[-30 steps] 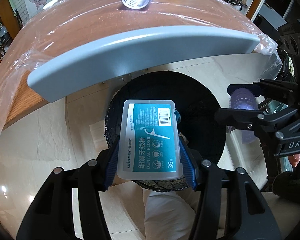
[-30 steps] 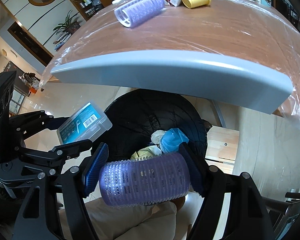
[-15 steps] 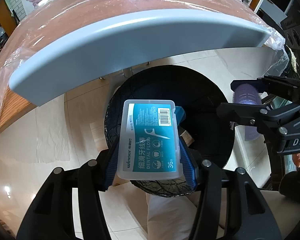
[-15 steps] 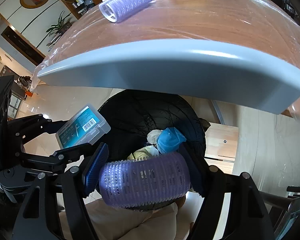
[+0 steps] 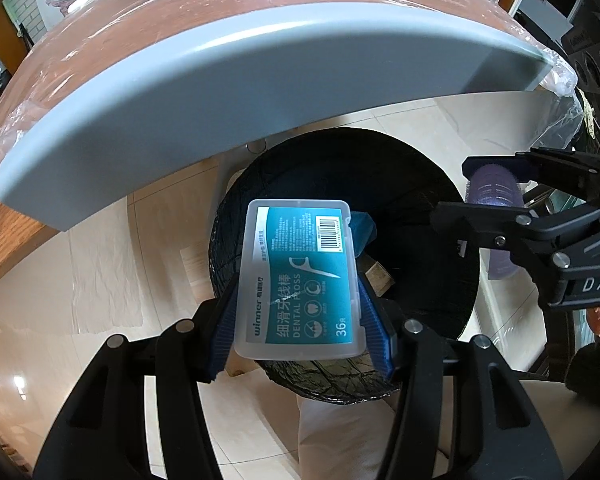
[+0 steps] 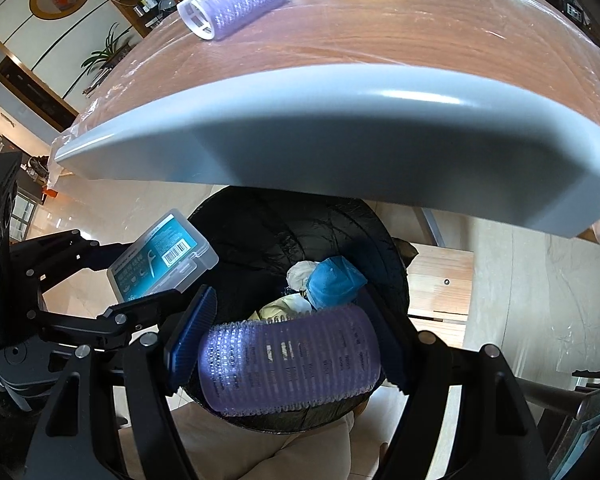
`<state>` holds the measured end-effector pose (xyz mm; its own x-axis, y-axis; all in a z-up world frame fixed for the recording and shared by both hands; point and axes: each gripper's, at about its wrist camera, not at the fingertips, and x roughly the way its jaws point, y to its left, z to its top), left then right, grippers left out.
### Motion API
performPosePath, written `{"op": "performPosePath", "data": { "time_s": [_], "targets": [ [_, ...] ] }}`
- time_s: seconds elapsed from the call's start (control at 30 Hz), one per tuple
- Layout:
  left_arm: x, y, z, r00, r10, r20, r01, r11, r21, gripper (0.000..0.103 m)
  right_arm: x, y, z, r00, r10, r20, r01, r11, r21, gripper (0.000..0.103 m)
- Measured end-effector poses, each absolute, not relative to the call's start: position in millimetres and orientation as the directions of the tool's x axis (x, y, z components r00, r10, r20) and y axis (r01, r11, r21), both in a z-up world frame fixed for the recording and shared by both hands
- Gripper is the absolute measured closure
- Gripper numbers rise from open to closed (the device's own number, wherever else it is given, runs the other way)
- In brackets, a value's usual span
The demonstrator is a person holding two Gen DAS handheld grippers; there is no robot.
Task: Collect trash
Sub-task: 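Open both tools to drop the floss case and roller into the wastebasket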
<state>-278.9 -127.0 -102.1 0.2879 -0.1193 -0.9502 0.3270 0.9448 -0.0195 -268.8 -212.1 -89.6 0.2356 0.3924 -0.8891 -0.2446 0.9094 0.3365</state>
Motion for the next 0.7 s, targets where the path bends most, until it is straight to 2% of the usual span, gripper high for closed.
{"op": "performPosePath", "data": {
  "time_s": [0.33, 0.37, 0.4, 0.47, 0.7],
  "targets": [
    [-274, -130, -101, 0.297, -0.124, -0.947, 0.335, 0.942, -0.018, 0.047, -269, -212, -87, 0.253, 0.373, -0.893, -0.243, 0.918, 0.314, 0.03],
    [-274, -130, -99, 0.303, -0.125, -0.945, 0.334, 0.942, -0.018, 0.047, -270, -211, -86, 0.258, 0.371, -0.892, -0.247, 0.918, 0.311, 0.029],
    [-274, -130, -98, 0.309, -0.123, -0.943, 0.331, 0.943, -0.014, 0.045, -270, -211, -86, 0.262, 0.366, -0.893, -0.246, 0.92, 0.305, 0.021],
    [-273, -129, -96, 0.313, -0.121, -0.942, 0.328, 0.945, -0.012, 0.036, -270, -213, -84, 0.278, 0.365, -0.889, -0.231, 0.923, 0.307, 0.013],
    [-276, -122, -88, 0.328, -0.121, -0.937, 0.317, 0.948, -0.012, 0.034, -274, -221, -77, 0.285, 0.376, -0.882, -0.207, 0.922, 0.327, 0.013]
  ]
}}
